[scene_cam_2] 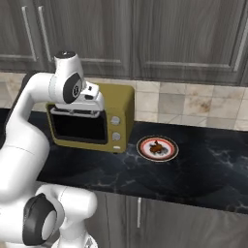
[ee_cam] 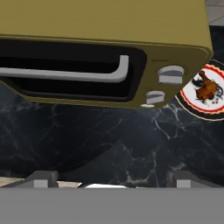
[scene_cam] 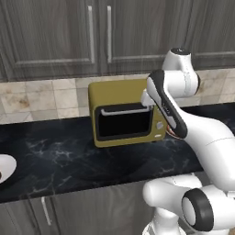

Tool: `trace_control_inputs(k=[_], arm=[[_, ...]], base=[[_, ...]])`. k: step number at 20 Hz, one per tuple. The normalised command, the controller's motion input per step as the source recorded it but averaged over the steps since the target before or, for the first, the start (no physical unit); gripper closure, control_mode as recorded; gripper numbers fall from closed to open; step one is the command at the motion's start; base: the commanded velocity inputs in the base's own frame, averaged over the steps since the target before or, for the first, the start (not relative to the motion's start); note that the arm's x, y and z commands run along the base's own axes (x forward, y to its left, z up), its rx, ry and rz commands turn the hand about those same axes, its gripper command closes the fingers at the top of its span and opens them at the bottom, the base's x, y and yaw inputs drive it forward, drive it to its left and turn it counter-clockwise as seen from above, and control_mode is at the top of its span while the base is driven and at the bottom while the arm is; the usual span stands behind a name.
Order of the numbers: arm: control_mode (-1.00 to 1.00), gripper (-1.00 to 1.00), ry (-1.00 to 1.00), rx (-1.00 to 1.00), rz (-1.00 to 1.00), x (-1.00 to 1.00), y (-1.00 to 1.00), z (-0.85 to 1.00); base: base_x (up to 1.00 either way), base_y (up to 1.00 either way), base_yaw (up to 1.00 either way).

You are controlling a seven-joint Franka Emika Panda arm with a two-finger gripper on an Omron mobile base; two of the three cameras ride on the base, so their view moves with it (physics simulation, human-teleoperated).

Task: Open the toaster oven door. Place the baguette on the bottom rack in the toaster oven and place the chicken drumstick on the top rack.

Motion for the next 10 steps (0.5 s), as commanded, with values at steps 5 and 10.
trace_control_inputs(k=[5,10], arm=[[1.0,-1.0,0.0,0.0,0.0,0.0,0.0,0.0],[1.0,-1.0,0.0,0.0,0.0,0.0,0.0,0.0]], base=[[-0.2,0.66,-0.03],[-0.01,0.65,0.0]])
